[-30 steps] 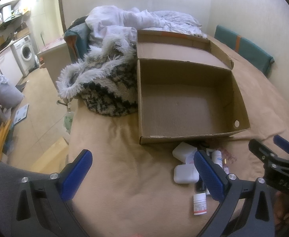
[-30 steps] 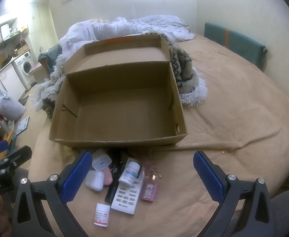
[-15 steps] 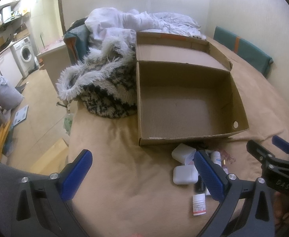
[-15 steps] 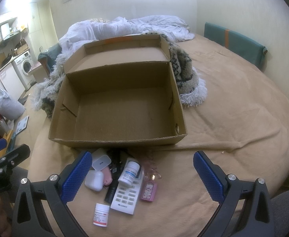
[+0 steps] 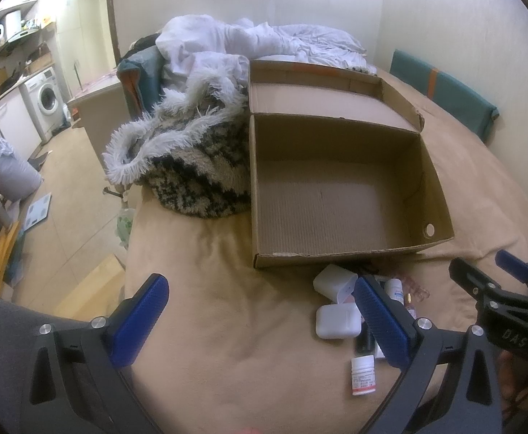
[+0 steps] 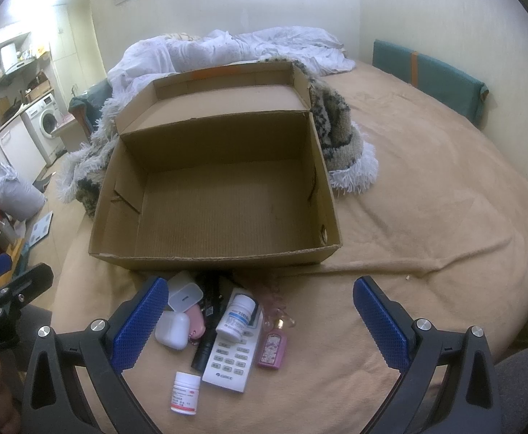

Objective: Organize rigid objects
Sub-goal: 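Grasp the white earbud case with left tool while right tool grasps the white pill bottle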

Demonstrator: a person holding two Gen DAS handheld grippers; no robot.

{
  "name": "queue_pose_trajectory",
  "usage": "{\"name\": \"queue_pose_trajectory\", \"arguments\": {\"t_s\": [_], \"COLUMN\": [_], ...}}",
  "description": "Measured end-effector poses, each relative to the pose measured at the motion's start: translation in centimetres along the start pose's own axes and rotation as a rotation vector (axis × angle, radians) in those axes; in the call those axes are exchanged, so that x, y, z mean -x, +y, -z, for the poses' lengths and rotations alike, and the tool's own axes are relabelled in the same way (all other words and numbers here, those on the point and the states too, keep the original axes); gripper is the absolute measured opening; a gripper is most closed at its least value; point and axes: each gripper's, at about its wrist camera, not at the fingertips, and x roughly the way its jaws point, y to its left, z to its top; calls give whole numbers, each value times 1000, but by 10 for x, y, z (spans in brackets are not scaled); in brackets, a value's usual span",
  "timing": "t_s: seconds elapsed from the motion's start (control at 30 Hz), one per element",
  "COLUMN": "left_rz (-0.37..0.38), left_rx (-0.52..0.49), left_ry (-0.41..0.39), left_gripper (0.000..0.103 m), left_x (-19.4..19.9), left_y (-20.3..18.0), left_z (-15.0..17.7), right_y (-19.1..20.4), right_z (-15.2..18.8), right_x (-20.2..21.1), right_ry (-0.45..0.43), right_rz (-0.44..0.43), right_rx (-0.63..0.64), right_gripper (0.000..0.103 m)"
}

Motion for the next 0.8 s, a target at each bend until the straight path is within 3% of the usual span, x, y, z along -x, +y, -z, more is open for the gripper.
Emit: {"name": "queue_pose_trajectory", "arguments": {"t_s": [0.23,0.4,0.47,0.67,0.73,0.8], "left_rz": [6,65,95,219,278,297], "left_rx": [36,148,149,77,67,45], "left_ry": [52,244,312,438,478,514], "left_gripper": [102,102,100,80,66,63], "left_x": [-11,-50,-66,-109,-124,-137], "left_y": [11,20,11,-32,-41,-49], "left_z": [-5,-2,2,12,14,16], "right_y": [-9,-26,-32,-47,-52,-55], "right_z": [-2,-2,0,6,7,10], "right_x": [0,-6,-11,-17,-17,-16], "right_ry": [17,65,96,168,179,183], "right_rz": [-9,-1,-7,-39,-44,-21], "right_rx": [-43,-111,-132,-171,-181,-178], "right_gripper": [103,103,103,103,103,103]}}
